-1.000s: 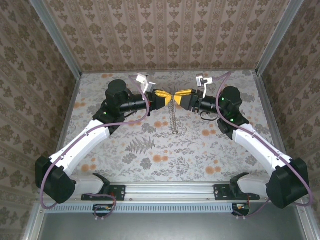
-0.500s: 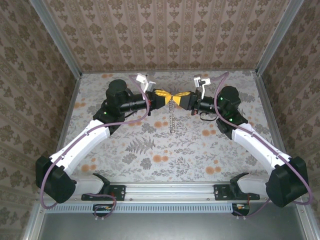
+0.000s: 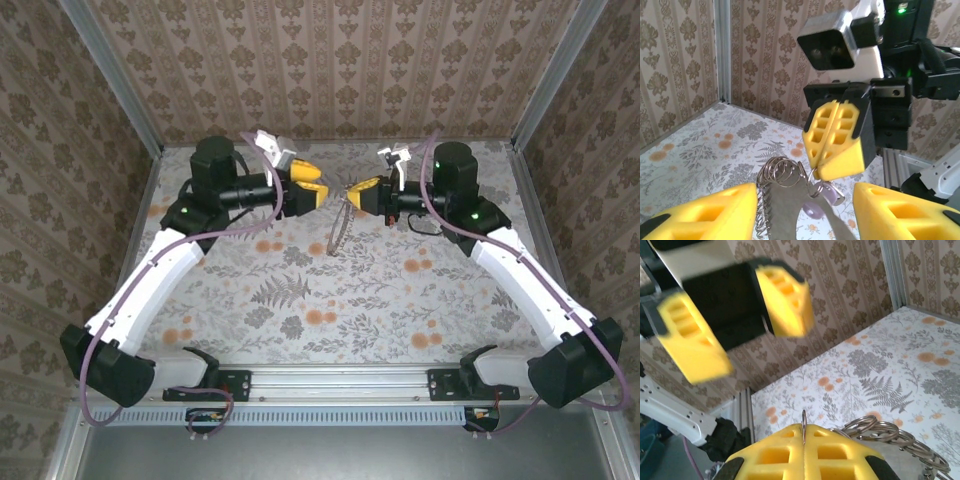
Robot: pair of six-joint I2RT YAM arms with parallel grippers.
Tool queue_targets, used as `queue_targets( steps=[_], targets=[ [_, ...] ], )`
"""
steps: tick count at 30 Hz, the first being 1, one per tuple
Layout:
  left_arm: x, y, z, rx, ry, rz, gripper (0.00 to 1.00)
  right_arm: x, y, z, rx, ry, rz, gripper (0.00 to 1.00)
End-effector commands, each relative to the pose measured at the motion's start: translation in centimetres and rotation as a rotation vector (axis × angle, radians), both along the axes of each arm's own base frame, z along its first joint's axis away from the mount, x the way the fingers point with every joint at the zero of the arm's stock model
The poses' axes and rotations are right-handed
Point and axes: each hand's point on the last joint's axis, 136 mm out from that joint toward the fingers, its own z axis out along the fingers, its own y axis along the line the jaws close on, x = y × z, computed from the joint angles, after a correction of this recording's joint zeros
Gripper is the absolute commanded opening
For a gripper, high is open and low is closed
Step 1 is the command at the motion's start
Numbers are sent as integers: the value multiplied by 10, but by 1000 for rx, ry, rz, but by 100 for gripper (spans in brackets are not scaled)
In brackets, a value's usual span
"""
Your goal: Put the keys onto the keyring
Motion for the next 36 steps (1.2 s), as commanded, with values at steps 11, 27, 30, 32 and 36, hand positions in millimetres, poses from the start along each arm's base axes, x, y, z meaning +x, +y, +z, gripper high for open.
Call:
queue_targets(
  steps=[11, 27, 30, 32, 36],
  targets=[
    [-3, -5, -23, 95, 114, -179, 43, -7, 6, -8, -91, -24, 132, 0],
    [-4, -20, -40, 105, 176, -243, 41, -10, 9, -8, -53, -10, 154, 0],
    [-7, -24, -42, 107, 181, -255, 40, -10, 9, -9, -53, -10, 153, 0],
    [-8, -26, -43, 109, 184, -261, 39, -10, 9, -10, -52, -10, 153, 0],
    [-9, -30, -45, 111, 186, -269, 36, -9, 9, -11, -50, -7, 152, 0]
  ],
)
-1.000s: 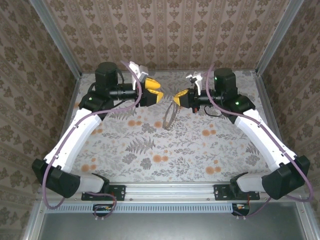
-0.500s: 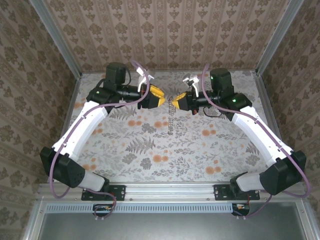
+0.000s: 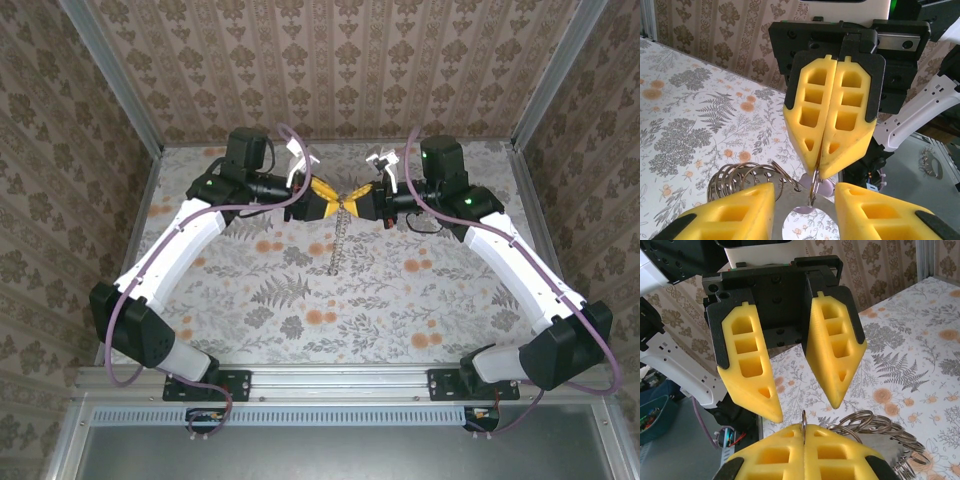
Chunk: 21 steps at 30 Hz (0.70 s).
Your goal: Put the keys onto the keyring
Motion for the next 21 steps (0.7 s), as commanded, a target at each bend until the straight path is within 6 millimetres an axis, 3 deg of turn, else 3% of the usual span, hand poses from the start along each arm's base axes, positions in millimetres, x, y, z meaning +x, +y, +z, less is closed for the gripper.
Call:
queue_targets(
  steps=[1, 16, 21],
  targets=[
    [-4, -4, 12, -30, -33, -39, 36, -3, 1, 10, 34, -35, 28, 0],
    [-7, -13, 11, -34, -29, -62, 22, -2, 1, 6, 33, -27, 27, 0],
    [-9, -17, 11, -39, -31, -70, 2, -3, 2, 6, 32, -24, 28, 0]
  ],
)
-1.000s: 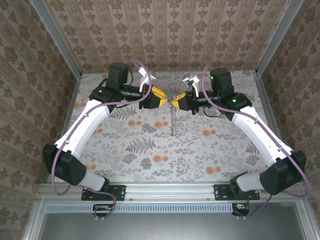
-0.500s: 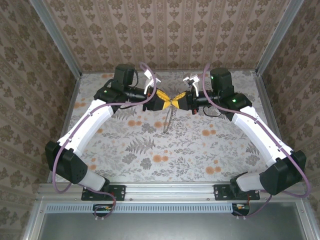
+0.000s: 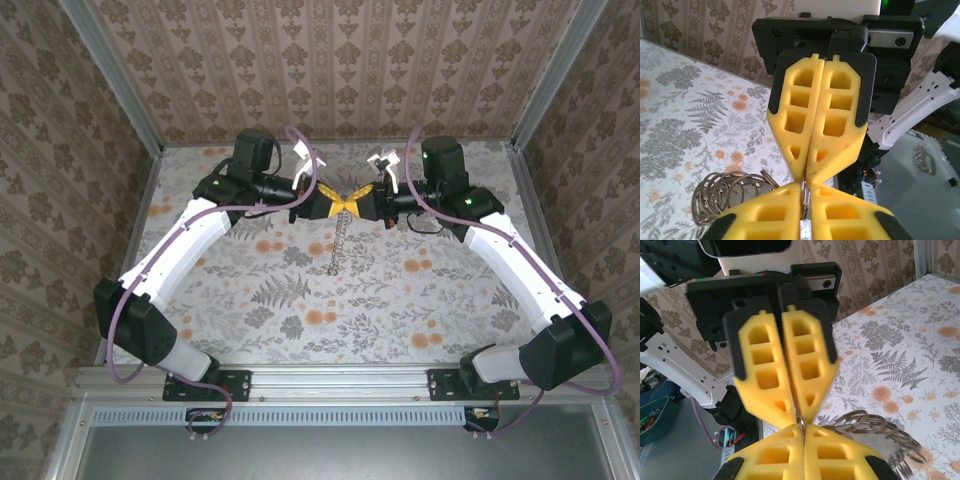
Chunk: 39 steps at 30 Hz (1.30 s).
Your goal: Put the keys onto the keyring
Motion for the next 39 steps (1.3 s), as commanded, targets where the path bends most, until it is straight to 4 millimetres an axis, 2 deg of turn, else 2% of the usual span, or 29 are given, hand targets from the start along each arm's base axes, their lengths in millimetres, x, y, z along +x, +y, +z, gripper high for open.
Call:
queue_targets(
  steps=[1, 5, 10, 14, 19, 24, 32, 39],
  targets=[
    [-4, -7, 15, -43, -48, -40, 0, -4, 2, 10, 33, -35, 28, 0],
    [-4, -10, 15, -51, -48, -33, 0, -3, 1, 11, 35, -32, 13, 0],
    [6, -10, 18, -83, -84, 49, 0, 0, -14, 17, 69, -19, -49, 33],
    [8, -7, 26, -115, -118, 93, 0, 2, -37, 24, 138, -3, -133, 43],
    [9, -2, 33, -148, -149, 142, 0, 0, -53, 28, 213, 9, -214, 46],
    [7, -1, 38, -172, -152, 160, 0, 2, -54, 28, 301, 38, -247, 49],
    [7, -2, 41, -195, -154, 176, 0, 1, -30, 24, 347, 65, -210, 53],
    [5, -3, 40, -195, -152, 177, 0, 4, -18, 22, 345, 72, -186, 53]
  ],
)
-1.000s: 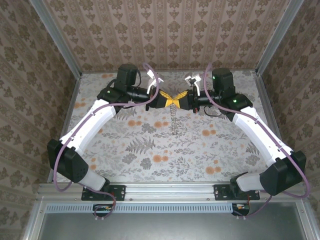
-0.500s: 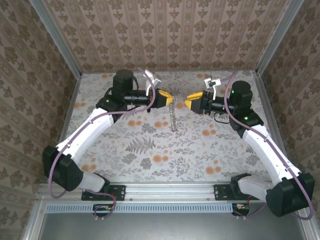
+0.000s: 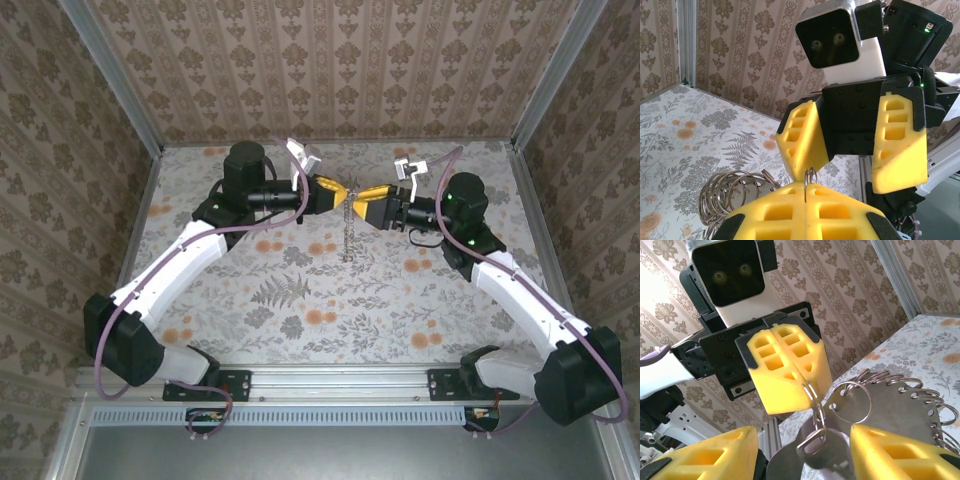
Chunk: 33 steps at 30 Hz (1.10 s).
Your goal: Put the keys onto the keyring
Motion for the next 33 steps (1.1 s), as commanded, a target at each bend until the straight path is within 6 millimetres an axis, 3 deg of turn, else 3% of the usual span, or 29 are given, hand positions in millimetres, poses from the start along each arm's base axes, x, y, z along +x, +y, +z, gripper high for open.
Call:
queue_targets(
  steps=[1, 4, 11, 12, 24, 33],
  targets=[
    [-7, 3, 21, -50, -51, -1, 0, 5, 3, 10, 22, -28, -8, 52],
    [-8, 2, 21, -50, -52, -1, 0, 7, 4, 7, 19, -23, -9, 43],
    [-8, 5, 23, -54, -64, 16, 0, 5, 3, 3, 8, -22, -4, 2],
    [-8, 5, 24, -55, -65, 20, 0, 4, 4, 3, 8, -22, -2, 0],
    [-6, 12, 36, -97, -104, 84, 0, -5, 13, -8, -6, -2, 50, 0],
    [-5, 11, 35, -106, -98, 88, 0, -14, 38, -9, -20, -5, 140, 0]
  ],
)
